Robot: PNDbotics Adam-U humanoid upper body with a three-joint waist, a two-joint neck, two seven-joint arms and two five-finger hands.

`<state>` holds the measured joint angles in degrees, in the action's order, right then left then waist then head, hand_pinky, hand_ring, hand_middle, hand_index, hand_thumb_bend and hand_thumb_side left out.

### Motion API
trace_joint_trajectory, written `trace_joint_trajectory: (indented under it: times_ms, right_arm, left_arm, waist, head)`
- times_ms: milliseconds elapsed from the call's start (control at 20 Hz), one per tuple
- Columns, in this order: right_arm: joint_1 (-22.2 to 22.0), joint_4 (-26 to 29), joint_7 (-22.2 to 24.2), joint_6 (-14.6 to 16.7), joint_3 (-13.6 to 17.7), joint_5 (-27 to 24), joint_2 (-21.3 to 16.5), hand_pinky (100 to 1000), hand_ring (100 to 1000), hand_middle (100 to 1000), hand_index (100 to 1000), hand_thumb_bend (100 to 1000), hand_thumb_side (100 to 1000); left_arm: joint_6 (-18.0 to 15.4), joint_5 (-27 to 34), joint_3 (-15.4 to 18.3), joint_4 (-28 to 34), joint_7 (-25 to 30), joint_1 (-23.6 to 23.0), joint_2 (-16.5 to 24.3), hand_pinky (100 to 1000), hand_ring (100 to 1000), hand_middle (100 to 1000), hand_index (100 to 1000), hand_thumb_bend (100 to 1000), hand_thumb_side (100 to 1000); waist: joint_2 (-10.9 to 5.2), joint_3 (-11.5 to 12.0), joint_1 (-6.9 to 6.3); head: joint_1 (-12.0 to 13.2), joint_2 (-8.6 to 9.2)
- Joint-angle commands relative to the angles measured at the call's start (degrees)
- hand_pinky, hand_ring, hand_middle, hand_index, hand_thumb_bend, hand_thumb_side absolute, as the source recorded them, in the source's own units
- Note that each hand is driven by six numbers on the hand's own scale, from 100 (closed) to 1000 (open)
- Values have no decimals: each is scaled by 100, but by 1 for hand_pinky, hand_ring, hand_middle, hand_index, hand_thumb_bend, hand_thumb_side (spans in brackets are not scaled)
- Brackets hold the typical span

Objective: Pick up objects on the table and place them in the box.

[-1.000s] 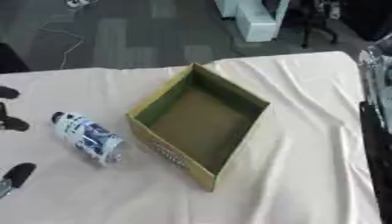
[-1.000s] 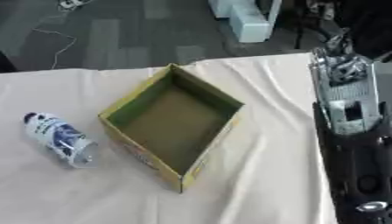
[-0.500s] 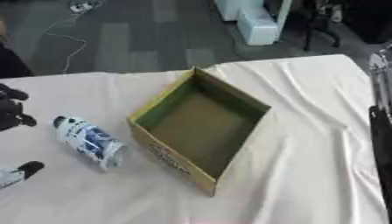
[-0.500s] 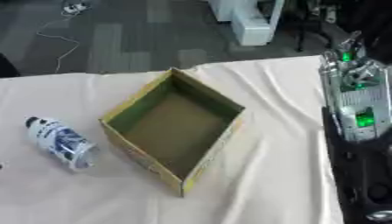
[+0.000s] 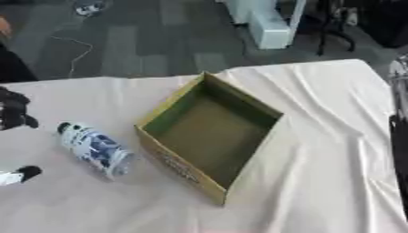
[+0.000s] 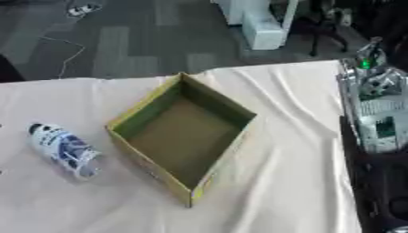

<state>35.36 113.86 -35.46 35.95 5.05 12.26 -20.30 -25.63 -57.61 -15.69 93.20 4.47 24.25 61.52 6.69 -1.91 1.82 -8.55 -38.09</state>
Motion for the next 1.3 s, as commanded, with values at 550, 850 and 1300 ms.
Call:
trace_joint_trajectory:
  times_ms: [550, 850, 1300]
  right_arm:
    - [174, 74, -1651, 1602, 36, -34, -30, 382, 324, 444, 467, 100, 990]
    - [230, 74, -1651, 1602, 43, -73, -18, 383, 324, 444, 468, 100, 989]
    - [260, 74, -1651, 1602, 22, -98, -19, 384, 325, 445, 468, 100, 988]
  left_arm:
    - [-554, -1023, -451, -827, 799, 791, -181, 814, 874, 590, 794, 427, 744]
    - [-527, -661, -537, -977, 1174, 1093, -304, 811, 889, 707, 836, 483, 709]
    - [-166, 299, -581, -699, 2093, 1437, -274, 802, 887, 759, 856, 527, 681]
  waist:
    - [-32, -94, -66]
    - [-25, -131, -108]
    - [-28, -156, -159]
  head:
    - [121, -234]
    - [130, -312]
    - [122, -366]
